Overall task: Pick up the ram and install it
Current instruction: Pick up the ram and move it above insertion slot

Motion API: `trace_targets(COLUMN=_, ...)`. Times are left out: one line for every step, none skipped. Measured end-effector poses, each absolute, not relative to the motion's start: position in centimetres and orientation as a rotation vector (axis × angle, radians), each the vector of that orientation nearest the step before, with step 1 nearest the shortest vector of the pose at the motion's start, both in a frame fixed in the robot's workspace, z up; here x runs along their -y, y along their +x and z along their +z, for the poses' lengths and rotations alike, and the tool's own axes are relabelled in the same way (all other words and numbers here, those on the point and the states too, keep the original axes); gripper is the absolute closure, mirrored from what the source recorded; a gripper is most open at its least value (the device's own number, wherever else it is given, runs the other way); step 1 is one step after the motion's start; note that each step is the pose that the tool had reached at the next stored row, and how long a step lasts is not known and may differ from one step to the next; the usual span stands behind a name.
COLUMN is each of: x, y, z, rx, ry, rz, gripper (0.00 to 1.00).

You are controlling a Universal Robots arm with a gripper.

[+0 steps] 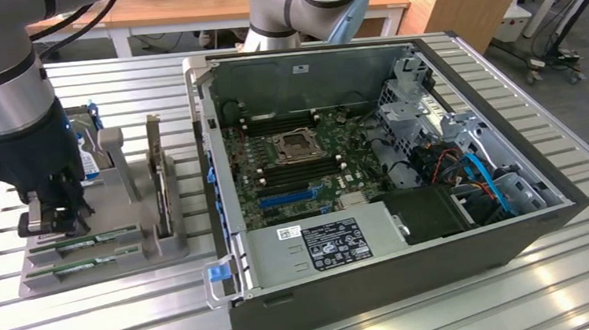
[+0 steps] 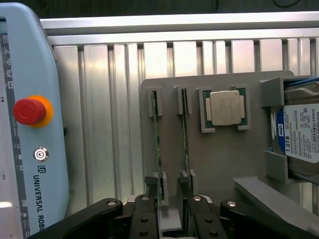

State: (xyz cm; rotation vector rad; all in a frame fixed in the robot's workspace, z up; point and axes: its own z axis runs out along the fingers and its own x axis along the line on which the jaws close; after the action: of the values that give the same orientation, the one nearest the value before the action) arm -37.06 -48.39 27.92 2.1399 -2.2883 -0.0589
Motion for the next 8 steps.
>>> trace_targets(x=48.4, y=-37.1, z=27.8, rx=2.288, ry=2.14, rz=-0.059, gripper=0.7)
trace_targets(x=48.5, y=-37.1, z=27.7, rx=2.288, ry=2.14, rz=-0.059, gripper=0.7)
trace_targets(x=48.6, y=-37.1, z=27.2, rx=2.288, ry=2.14, rz=-0.059, gripper=0.7)
trace_targets(x=48.6, y=-37.1, z=26.8, rx=2.288, ry=2.14, rz=-0.059, gripper=0.7)
trace_targets(x=48.6, y=-37.1, z=26.8, rx=2.288, ry=2.14, rz=-0.059, gripper=0.7)
trace_targets(x=48.6, y=-37.1, z=26.8, rx=2.288, ry=2.14, rz=-0.059, gripper=0.7)
trace_targets(x=48.6, y=-37.1, z=26.8, rx=2.288, ry=2.14, rz=-0.059, gripper=0.7)
trace_targets(x=48.6, y=-37.1, z=26.8, rx=2.288, ry=2.14, rz=-0.059, gripper=0.7)
